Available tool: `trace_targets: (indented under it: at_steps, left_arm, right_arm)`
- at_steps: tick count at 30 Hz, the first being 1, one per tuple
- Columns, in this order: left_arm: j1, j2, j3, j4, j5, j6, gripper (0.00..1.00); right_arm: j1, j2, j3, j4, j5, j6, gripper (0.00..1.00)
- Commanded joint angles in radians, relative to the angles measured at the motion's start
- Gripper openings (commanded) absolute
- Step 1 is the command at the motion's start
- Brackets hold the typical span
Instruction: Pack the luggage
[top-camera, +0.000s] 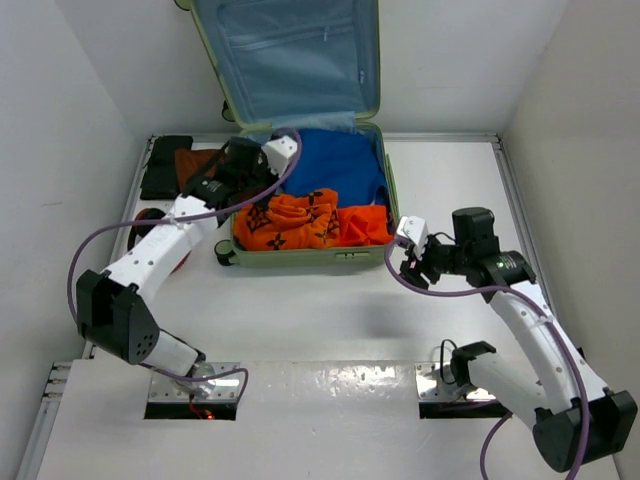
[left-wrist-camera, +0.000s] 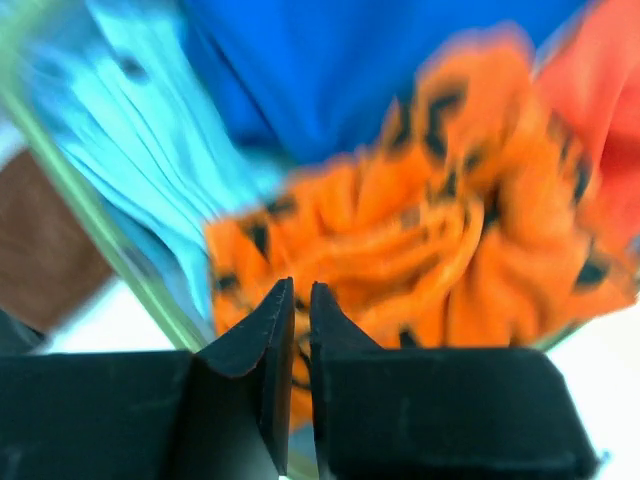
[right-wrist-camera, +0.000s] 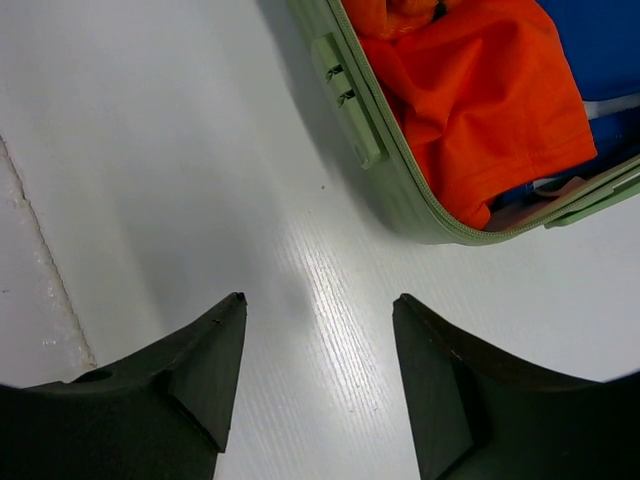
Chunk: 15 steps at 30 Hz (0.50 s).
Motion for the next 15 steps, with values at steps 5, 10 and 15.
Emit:
trace_targets:
  at_steps: [5, 10, 15]
  left_arm:
    - [0.010, 0.082, -0.155, -0.071, 0.067, -0.078, 0.12]
    - [0.010, 0.295, -0.157, -0.047, 0.020, -0.151, 0.12]
    - [0.021, 0.292, -0.146, -0.047, 0.092, -0.139, 0.19]
  right_arm:
    - [0.014, 0.024, 0.040, 0.044, -0.021, 0.023, 0.60]
    - [0.015, 0.036, 0.062, 0.032, -0.010, 0.017, 0.60]
    - [0.011, 0.027, 0.070, 0.014, -0.005, 0.007, 0.60]
